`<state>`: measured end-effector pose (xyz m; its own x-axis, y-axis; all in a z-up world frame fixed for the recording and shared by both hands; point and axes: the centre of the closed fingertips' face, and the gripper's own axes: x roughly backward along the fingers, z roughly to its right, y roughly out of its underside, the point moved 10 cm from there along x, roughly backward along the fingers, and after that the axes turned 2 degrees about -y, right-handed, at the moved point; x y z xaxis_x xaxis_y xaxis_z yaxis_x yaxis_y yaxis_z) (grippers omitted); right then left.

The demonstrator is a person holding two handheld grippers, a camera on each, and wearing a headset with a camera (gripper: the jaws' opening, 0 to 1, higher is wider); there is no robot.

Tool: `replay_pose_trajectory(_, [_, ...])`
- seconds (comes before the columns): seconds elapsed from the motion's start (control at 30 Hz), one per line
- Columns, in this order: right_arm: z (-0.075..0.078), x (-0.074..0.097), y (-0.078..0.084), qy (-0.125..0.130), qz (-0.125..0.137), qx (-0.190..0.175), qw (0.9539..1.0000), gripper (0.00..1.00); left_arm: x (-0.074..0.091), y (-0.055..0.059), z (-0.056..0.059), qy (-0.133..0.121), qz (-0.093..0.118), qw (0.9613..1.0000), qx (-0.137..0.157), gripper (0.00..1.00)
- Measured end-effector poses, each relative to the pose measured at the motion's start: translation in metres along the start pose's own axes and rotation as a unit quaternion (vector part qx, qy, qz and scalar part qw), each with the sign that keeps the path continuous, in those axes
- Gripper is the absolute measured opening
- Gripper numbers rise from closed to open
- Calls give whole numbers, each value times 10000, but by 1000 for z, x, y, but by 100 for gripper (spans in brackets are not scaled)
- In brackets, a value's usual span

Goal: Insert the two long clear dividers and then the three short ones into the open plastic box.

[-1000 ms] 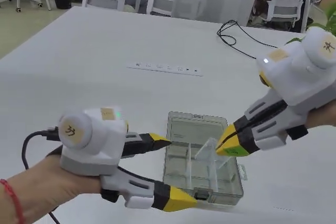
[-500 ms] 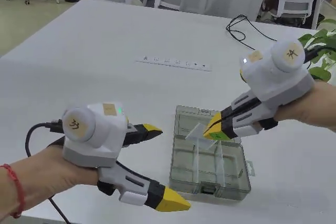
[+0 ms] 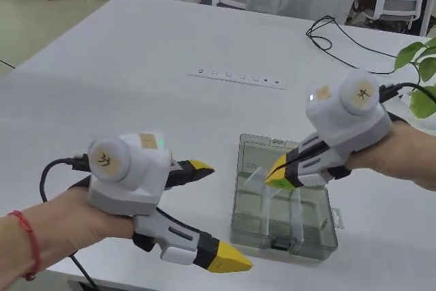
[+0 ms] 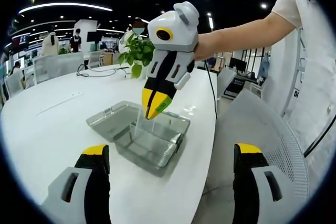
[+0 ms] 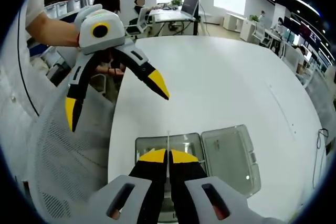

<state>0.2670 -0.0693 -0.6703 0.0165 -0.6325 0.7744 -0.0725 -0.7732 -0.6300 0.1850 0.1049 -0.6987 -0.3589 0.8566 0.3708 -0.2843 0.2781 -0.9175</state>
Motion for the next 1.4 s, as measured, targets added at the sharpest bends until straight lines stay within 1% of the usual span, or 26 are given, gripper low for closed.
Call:
replay_pose_trajectory(0.27, [2, -4, 4, -23, -21, 67, 10000, 3, 0, 0, 3, -7, 57, 10000, 58, 100])
replay_pose_trajectory(0.37, [5, -5, 8, -23, -63, 128, 9999, 3, 0, 0, 3, -28, 73, 9999, 71, 100])
replay_pose_trajectory(0.47, [5, -7, 7, -34, -81, 168, 9998, 3, 0, 0, 3, -33, 86, 9999, 76, 100])
replay_pose_trajectory(0.57, [4, -13, 7, -60, -173, 366, 9992, 3, -1, 0, 3, -31, 83, 9999, 79, 100])
replay_pose_trajectory(0.6, [4, -14, 6, -61, -163, 390, 9991, 3, -1, 0, 3, -31, 85, 9999, 87, 100])
replay_pose_trajectory(0.7, [5, -22, 5, -91, -245, 465, 9986, 2, -2, 1, 3, -35, 95, 9999, 110, 100])
replay_pose_trajectory(0.8, [5, -29, 7, -130, -391, 609, 9973, 2, -3, 2, 4, -21, 93, 9999, 125, 100])
replay_pose_trajectory(0.93, [7, -34, 7, -131, -470, 576, 9971, 2, -4, 2, 5, 5, 84, 9999, 123, 100])
replay_pose_trajectory(1.1, [8, -37, 9, -147, -518, 525, 9972, 2, -4, 0, 3, 10, 98, 9999, 128, 100])
replay_pose_trajectory(1.27, [10, -43, 11, -186, -608, 490, 9968, 2, -4, 0, 3, 12, 71, 9999, 117, 100])
replay_pose_trajectory(1.4, [12, -48, 12, -220, -696, 449, 9963, 3, -3, 2, 2, 16, 7, 10000, 77, 100])
